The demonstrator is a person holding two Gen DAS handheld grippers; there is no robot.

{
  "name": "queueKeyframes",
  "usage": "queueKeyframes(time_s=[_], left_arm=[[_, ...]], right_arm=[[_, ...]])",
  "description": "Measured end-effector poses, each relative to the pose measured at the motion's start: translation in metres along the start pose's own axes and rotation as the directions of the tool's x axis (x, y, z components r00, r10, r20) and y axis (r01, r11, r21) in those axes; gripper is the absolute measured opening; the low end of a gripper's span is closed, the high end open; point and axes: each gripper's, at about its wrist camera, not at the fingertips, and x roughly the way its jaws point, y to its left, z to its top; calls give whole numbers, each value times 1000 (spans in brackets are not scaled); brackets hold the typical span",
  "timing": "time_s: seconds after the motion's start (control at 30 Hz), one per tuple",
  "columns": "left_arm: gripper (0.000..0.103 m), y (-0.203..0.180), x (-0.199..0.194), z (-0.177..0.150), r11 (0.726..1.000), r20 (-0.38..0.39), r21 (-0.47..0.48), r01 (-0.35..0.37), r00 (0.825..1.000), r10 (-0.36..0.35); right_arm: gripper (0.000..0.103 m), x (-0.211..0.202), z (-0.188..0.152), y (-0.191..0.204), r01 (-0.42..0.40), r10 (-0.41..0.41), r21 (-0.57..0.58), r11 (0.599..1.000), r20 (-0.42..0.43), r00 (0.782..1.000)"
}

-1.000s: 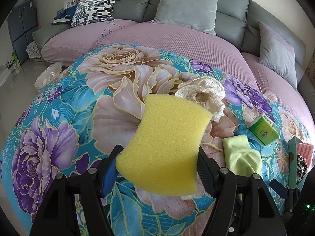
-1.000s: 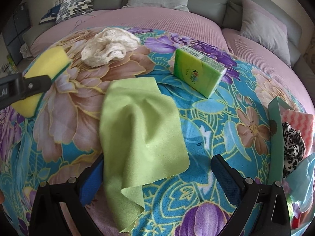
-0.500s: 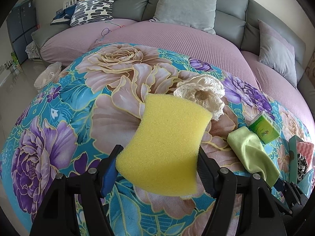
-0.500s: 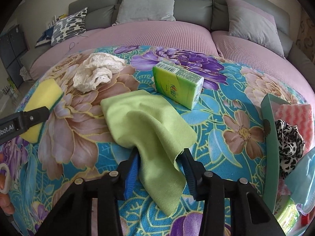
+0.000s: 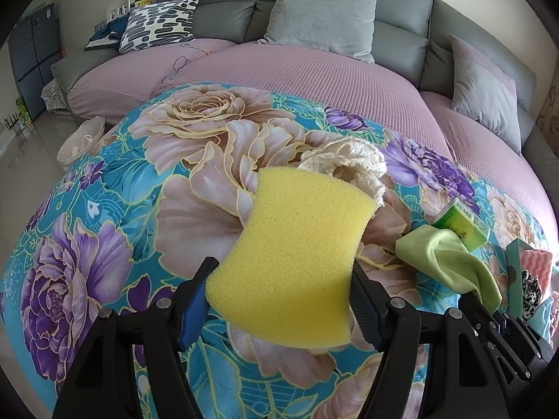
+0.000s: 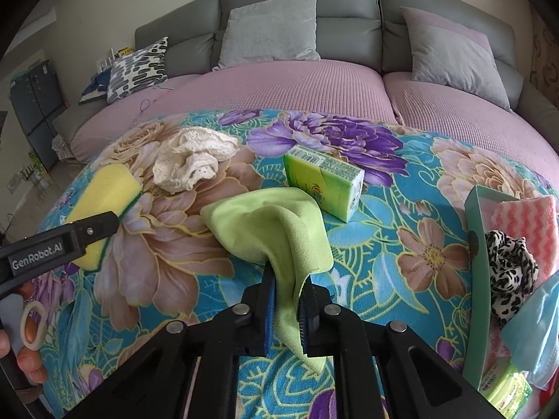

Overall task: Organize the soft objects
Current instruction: 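Carry the yellow sponge and green cloth over the white tray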

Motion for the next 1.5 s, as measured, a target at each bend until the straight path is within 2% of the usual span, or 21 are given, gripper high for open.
queueKeyframes(time_s=[0.3, 0.5, 0.63, 0.8, 1.0, 1.2, 1.33, 1.5], left_arm=[[73, -14, -22, 5, 999, 61, 23, 22, 998, -24], [73, -36, -34, 6, 997, 85, 54, 53, 995, -57], [73, -59, -44, 7, 992, 105, 84, 93, 989, -102], [73, -100, -57, 5, 976, 123, 148, 158, 977, -176], [73, -161, -70, -7, 935, 120, 250, 252, 950, -288], [73, -218, -72, -23, 876, 50, 331, 350, 921, -387], [73, -252, -78, -31, 848, 45, 405, 343, 918, -394], [73, -288, -73, -38, 808, 6, 466, 360, 912, -410]], right_arm=[[10, -28, 9, -6, -22, 21, 13, 1000, 78, 997], [10, -49, 13, -22, -7, 2, 41, 999, 124, 992], [10, -67, 15, -42, 27, -38, 69, 997, 160, 986], [10, -93, 12, -84, 107, -134, 143, 984, 196, 971], [11, -120, -2, -143, 229, -281, 255, 939, 189, 941], [11, -140, -18, -196, 322, -392, 353, 879, 149, 908], [11, -142, -27, -227, 365, -439, 406, 838, 104, 893], [11, -137, -34, -246, 377, -443, 442, 814, 52, 895]])
